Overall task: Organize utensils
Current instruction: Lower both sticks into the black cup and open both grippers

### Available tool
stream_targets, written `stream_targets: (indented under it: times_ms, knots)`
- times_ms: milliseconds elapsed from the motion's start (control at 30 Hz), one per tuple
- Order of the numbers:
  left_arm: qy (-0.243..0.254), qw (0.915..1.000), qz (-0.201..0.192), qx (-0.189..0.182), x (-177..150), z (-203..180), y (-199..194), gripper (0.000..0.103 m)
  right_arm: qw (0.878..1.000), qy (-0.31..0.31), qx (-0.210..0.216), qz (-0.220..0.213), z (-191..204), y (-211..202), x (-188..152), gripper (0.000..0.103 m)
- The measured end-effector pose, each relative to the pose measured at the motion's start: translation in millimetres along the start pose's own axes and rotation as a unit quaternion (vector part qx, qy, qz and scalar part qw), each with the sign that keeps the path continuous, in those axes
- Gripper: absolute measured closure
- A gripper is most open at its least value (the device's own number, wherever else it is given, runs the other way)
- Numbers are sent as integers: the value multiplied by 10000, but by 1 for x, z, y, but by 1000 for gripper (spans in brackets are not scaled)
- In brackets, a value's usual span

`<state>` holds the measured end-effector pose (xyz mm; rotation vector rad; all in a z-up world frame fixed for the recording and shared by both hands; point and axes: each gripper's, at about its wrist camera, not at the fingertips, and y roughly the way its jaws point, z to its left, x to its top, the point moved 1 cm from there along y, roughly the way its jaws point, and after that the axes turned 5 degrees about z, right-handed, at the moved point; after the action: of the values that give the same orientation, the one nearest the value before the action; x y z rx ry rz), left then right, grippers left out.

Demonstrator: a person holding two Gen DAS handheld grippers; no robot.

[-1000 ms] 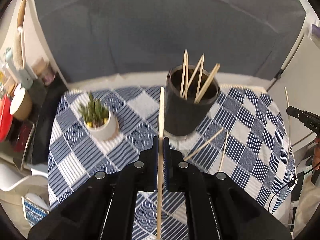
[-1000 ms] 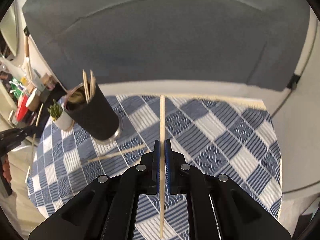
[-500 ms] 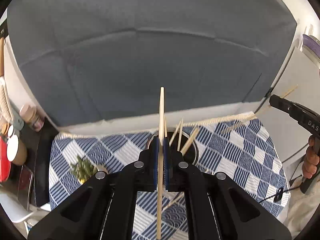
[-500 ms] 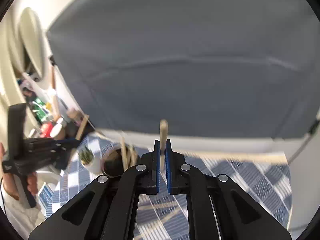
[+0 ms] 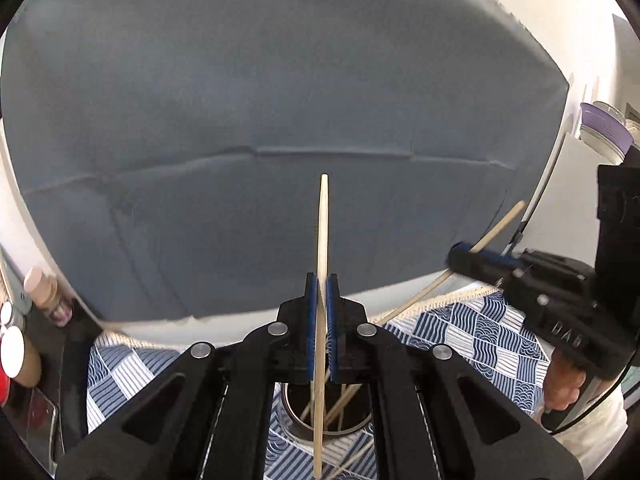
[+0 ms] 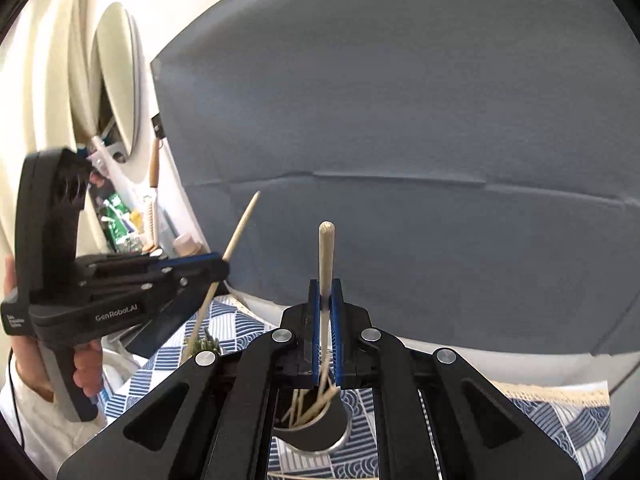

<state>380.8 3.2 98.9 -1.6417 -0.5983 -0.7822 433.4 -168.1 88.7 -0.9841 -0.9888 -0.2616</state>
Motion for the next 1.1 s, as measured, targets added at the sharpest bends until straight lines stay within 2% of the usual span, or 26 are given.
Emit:
stream_targets:
  times_ms: [167,233,467,567,700,867,1000,1100]
  knots:
    - [328,9994,-96,34,7,-7,9,98,10000,-65,6,65,4,17,2,98]
    - [278,9994,-143,-156,10,-6,14,98,9999,-89,-1,84,4,21,2,98]
    - [504,9975,-382,-312,20,-9,32,98,9998,53,92,144,-7,35,-3,98]
    - [505,9959,-439,-601,20,-6,43,98,9996,73,181,181,-9,43,-7,98]
    - [417,9938,-489,-907,14,0,58,98,9993,83,190,311,-9,55,-15,98]
    - [351,9924,-472,-1081,0,3,72,98,9988,129,190,424,-10,62,-23,98]
    - [348,9920,-429,-1132,-16,3,81,98,9994,155,221,208,-8,48,-21,98]
    - [165,9910,-480,-1237,-25,9,81,98,9997,96,206,-4,-5,30,-14,98]
